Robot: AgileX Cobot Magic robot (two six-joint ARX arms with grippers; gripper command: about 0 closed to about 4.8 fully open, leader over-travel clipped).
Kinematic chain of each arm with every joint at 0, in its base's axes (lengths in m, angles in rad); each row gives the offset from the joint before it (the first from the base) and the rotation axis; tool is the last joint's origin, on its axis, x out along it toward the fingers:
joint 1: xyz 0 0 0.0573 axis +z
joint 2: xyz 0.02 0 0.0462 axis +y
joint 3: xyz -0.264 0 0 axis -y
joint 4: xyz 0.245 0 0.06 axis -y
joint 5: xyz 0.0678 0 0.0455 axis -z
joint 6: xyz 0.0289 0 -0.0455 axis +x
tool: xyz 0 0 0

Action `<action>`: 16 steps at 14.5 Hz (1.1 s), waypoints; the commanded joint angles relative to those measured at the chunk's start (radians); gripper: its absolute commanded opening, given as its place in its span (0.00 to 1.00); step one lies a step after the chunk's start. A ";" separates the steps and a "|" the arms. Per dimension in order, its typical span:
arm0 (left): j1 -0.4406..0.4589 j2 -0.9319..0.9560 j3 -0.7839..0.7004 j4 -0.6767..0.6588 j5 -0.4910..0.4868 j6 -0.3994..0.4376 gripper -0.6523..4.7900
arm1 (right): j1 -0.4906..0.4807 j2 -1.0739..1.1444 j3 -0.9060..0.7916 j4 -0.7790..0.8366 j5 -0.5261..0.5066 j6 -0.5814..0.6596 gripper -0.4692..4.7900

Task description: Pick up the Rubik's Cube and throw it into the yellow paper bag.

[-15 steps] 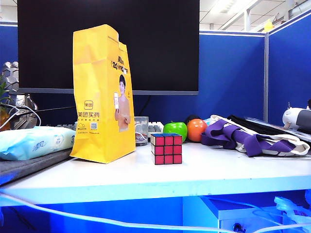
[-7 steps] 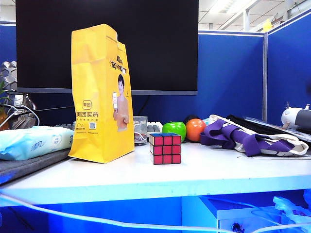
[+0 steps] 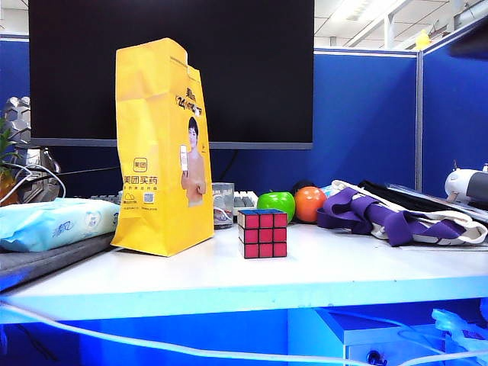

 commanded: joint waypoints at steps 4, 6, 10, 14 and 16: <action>-0.001 0.385 0.337 -0.233 0.050 0.231 0.16 | -0.001 0.653 0.425 -0.110 -0.088 0.002 0.14; -0.019 0.417 0.389 -0.260 0.053 0.227 0.16 | 0.000 0.885 0.595 -0.120 -0.178 0.003 0.41; -0.095 0.436 0.399 -0.271 0.031 0.229 0.24 | 0.000 1.127 0.853 -0.187 -0.197 0.002 1.00; -0.166 0.491 0.399 -0.283 -0.095 0.227 0.97 | 0.003 1.321 1.033 -0.318 -0.231 -0.008 1.00; -0.175 0.524 0.399 -0.295 -0.085 0.231 1.00 | 0.025 1.386 1.061 -0.343 -0.224 -0.028 1.00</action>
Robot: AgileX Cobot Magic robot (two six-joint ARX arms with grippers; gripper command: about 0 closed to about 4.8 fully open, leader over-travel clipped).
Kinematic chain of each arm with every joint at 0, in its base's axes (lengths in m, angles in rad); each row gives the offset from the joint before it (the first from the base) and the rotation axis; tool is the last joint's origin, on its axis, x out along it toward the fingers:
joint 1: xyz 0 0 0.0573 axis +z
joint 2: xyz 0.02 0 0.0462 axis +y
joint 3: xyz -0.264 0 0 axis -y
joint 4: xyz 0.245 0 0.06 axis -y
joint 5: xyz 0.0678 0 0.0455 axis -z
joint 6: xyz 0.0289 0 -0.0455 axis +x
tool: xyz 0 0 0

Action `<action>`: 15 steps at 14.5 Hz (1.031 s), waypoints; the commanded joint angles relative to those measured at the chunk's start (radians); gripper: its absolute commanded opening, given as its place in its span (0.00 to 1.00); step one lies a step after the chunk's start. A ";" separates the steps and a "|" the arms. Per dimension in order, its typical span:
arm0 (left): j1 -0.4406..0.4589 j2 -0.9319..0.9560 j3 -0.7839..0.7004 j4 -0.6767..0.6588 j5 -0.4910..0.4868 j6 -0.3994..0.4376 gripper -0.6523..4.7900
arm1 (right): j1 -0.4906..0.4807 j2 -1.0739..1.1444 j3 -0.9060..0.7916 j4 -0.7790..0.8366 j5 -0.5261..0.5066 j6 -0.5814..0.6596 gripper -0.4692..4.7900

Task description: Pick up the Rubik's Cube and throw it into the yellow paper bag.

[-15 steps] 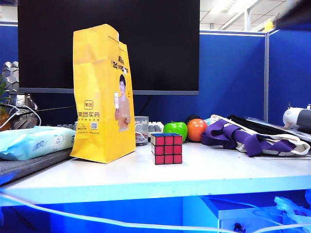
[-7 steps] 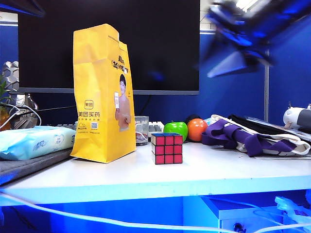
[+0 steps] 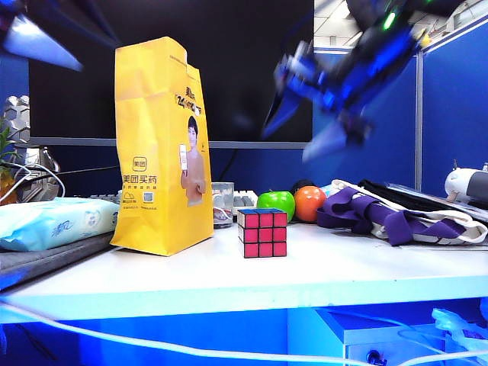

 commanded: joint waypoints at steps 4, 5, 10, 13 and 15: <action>-0.034 0.038 0.005 -0.055 0.005 0.019 1.00 | 0.036 0.105 0.021 -0.076 0.003 -0.056 1.00; -0.053 0.038 0.005 -0.089 -0.044 0.033 1.00 | 0.039 0.128 0.021 -0.077 -0.002 -0.064 1.00; -0.052 0.038 0.005 -0.103 -0.063 0.056 1.00 | 0.086 0.175 0.021 -0.066 0.003 -0.076 1.00; -0.056 0.038 0.005 -0.103 -0.064 0.044 1.00 | 0.104 0.216 0.030 -0.068 0.044 -0.096 1.00; -0.060 0.038 0.005 -0.103 -0.063 0.040 1.00 | 0.121 0.244 0.032 -0.045 0.110 -0.097 1.00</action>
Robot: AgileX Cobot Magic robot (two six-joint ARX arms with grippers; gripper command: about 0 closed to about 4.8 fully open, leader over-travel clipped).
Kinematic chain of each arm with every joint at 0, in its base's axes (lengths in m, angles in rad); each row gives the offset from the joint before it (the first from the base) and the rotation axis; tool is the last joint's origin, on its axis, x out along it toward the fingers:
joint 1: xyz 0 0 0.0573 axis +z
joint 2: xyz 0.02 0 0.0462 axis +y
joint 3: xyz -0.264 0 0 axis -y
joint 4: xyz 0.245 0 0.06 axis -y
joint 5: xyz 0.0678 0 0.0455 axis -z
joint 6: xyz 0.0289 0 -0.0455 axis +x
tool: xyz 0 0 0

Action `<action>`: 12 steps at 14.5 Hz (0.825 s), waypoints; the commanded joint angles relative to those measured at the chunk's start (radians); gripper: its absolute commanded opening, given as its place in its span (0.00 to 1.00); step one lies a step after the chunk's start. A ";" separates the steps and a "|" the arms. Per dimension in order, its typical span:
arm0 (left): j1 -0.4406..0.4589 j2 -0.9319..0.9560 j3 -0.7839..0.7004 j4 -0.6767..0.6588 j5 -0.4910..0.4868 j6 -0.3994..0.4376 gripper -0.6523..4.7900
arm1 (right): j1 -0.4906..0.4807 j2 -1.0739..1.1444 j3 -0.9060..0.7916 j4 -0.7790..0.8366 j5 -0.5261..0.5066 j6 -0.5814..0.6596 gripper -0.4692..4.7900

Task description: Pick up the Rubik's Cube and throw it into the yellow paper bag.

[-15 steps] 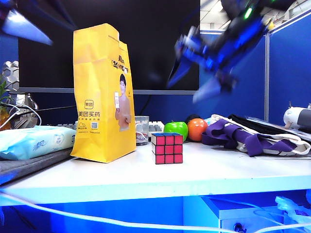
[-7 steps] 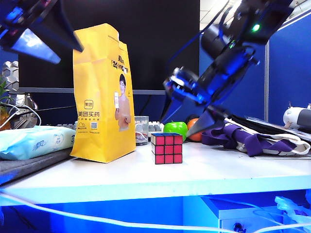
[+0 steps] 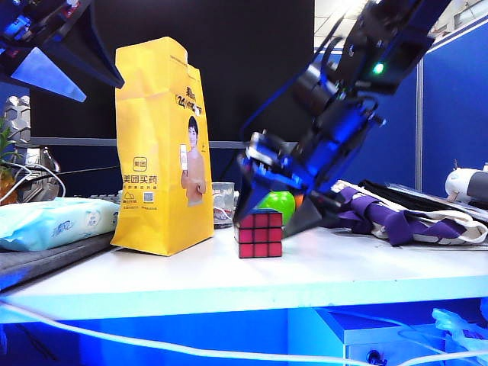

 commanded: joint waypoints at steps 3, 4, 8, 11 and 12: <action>-0.010 -0.003 0.005 0.010 0.003 -0.010 1.00 | 0.033 0.034 0.010 0.092 0.130 0.002 1.00; -0.010 -0.003 0.005 0.010 0.003 -0.011 1.00 | 0.043 0.040 0.016 0.098 0.154 0.009 1.00; -0.009 -0.003 0.005 0.010 -0.004 -0.010 1.00 | 0.044 0.050 0.019 0.135 0.204 0.032 1.00; -0.009 -0.003 0.005 0.018 -0.022 -0.006 1.00 | 0.044 0.073 0.019 0.135 0.204 0.033 0.56; -0.009 -0.003 0.005 0.021 -0.023 -0.006 1.00 | 0.044 0.075 0.019 0.136 0.204 0.032 0.45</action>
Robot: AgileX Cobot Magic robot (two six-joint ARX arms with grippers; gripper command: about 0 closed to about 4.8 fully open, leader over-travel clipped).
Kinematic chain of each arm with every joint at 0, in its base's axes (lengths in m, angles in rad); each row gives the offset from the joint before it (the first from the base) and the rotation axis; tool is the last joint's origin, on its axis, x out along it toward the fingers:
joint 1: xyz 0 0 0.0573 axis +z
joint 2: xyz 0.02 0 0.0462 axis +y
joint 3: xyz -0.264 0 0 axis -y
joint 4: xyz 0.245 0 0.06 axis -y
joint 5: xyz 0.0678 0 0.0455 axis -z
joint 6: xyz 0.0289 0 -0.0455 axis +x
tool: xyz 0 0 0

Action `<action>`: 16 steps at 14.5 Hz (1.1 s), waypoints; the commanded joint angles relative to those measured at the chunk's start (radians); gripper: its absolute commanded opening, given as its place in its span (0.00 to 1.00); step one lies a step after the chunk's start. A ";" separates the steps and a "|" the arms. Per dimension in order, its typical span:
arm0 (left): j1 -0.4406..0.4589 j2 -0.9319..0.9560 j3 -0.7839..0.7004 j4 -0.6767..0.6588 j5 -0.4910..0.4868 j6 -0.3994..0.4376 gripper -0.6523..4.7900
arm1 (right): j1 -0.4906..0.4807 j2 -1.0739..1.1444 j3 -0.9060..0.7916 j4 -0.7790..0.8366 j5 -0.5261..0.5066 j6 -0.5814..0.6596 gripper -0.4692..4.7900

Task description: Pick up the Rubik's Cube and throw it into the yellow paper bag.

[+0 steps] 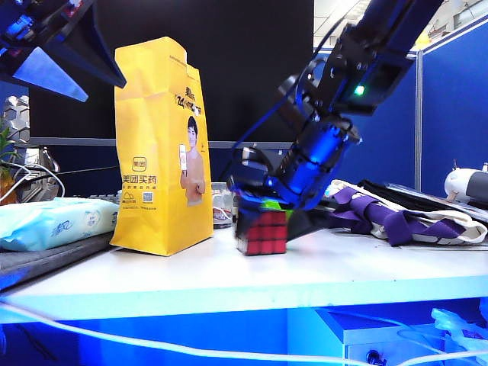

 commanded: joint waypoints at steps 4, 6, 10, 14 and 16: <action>0.001 -0.002 0.005 0.051 -0.017 0.000 1.00 | 0.001 -0.002 0.007 0.030 -0.001 -0.021 0.15; 0.001 -0.002 0.004 0.075 -0.103 0.011 1.00 | -0.008 -0.008 0.076 -0.029 -0.011 -0.046 0.12; 0.002 0.001 0.005 0.192 -0.125 0.007 1.00 | -0.020 -0.014 0.405 -0.301 -0.004 -0.183 0.09; 0.004 0.006 0.005 0.247 -0.150 0.007 1.00 | -0.044 -0.016 0.715 -0.491 -0.005 -0.224 0.09; 0.003 0.006 0.004 0.247 -0.150 0.006 1.00 | -0.044 -0.016 0.835 -0.534 -0.069 -0.222 0.09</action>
